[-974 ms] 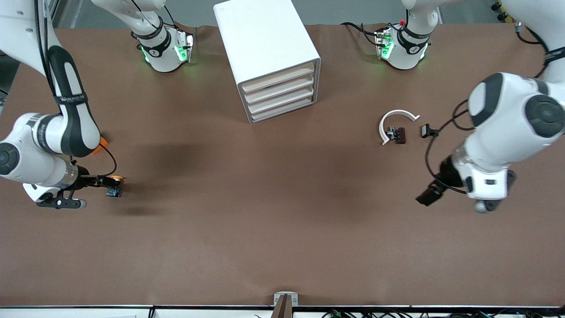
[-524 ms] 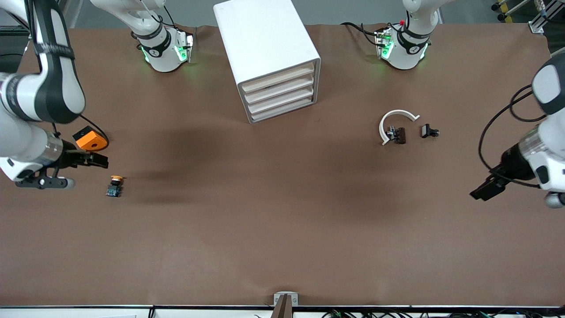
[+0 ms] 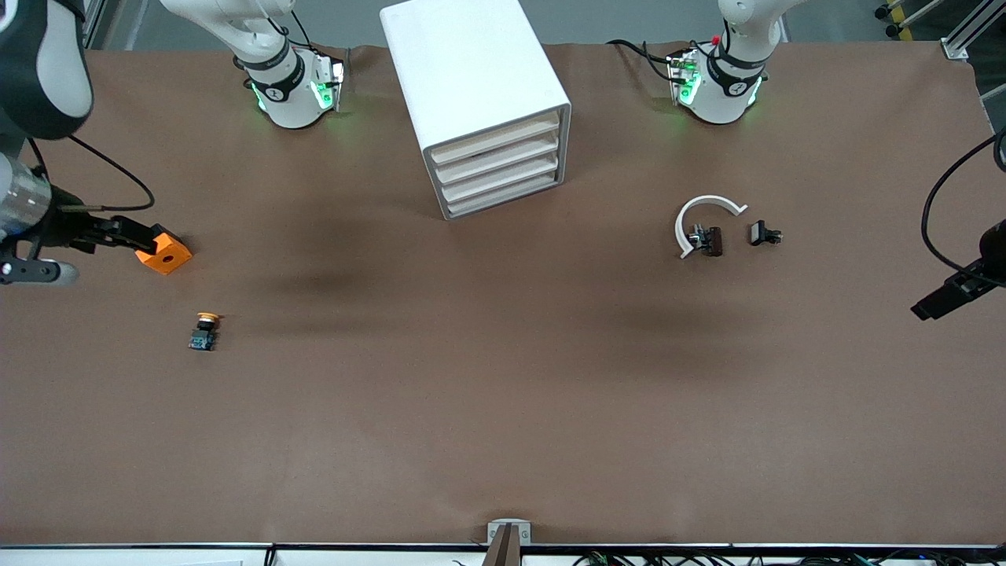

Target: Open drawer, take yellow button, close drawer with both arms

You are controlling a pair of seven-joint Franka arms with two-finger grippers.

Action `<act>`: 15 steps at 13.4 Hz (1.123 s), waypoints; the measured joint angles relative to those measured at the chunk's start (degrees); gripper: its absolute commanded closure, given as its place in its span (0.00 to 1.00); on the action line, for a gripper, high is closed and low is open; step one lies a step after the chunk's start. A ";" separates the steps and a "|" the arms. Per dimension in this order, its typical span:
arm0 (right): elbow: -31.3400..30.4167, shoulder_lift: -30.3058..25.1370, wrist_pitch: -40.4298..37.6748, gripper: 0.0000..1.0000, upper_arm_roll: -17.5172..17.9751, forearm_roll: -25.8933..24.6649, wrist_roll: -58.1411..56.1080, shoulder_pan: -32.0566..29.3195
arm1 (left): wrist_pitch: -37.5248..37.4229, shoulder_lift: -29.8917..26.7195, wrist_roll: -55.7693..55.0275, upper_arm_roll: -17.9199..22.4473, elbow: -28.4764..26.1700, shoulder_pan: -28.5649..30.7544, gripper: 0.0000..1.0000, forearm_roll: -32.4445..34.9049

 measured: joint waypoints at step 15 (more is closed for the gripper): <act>12.77 -0.40 -9.18 0.00 -0.34 0.02 0.03 -0.10 | -11.62 -21.43 18.53 22.78 -12.27 -25.31 0.00 -8.60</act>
